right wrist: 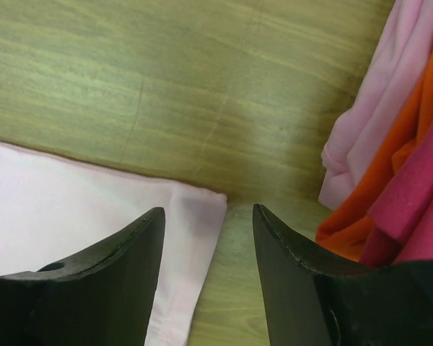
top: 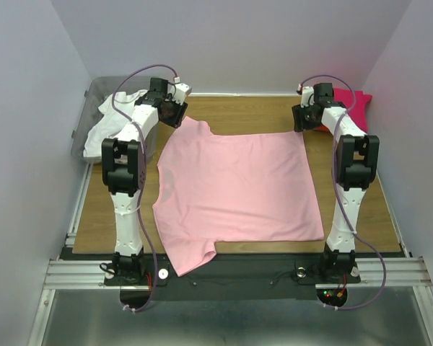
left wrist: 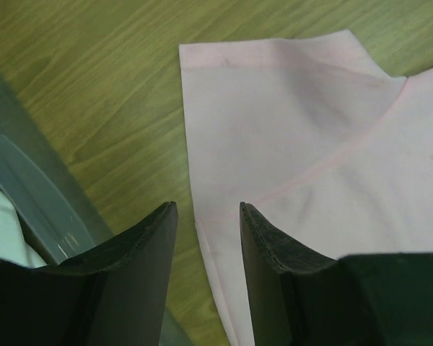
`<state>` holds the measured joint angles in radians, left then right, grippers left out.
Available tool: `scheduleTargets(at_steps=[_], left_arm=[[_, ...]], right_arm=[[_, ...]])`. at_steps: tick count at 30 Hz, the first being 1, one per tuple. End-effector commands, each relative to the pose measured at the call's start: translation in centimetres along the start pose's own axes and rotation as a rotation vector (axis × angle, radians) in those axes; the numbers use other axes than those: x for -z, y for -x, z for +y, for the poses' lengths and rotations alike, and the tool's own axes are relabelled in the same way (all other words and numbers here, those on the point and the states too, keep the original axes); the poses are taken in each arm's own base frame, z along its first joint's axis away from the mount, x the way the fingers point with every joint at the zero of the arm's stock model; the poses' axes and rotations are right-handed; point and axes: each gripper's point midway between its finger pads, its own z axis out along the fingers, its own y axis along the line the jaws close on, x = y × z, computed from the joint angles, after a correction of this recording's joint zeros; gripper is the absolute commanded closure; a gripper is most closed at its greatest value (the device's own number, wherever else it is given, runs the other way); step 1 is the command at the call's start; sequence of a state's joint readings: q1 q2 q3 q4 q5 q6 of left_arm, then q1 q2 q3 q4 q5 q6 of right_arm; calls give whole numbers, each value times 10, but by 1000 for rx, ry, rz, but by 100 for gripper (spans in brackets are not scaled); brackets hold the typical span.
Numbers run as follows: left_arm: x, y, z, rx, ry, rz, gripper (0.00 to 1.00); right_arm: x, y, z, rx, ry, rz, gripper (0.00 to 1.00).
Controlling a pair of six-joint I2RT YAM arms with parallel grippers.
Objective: Fold and stack the t-shirts
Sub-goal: Flatten the tshirt out
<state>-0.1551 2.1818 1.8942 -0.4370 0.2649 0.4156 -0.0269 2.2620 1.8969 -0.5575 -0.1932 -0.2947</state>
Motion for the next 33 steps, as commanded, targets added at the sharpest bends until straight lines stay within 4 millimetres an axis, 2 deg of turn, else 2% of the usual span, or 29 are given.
scheduleTargets(at_steps=[1,4,5,8,12,20,33], left_arm=[[-8,40,17,3,46,-101,49],[-23,41,25,11,60,-91,49],[-21,46,27,8,66,-103,49],[-38,40,28,11,60,-96,49],[-50,39,30,12,58,-100,49],[-73,32,29,16,29,-86,48],[-92,54,19,-2,-12,-171,45]], right_arm=[[-3,29,-16,-20,-42,-89,42],[-10,26,-14,-26,-29,-83,42],[-12,26,-14,-26,-27,-82,42],[-19,20,-15,-26,-30,-68,43],[-26,12,-17,-29,-24,-51,44],[-32,-1,-13,-19,-4,-24,56],[-38,-11,-16,-14,7,-5,64]])
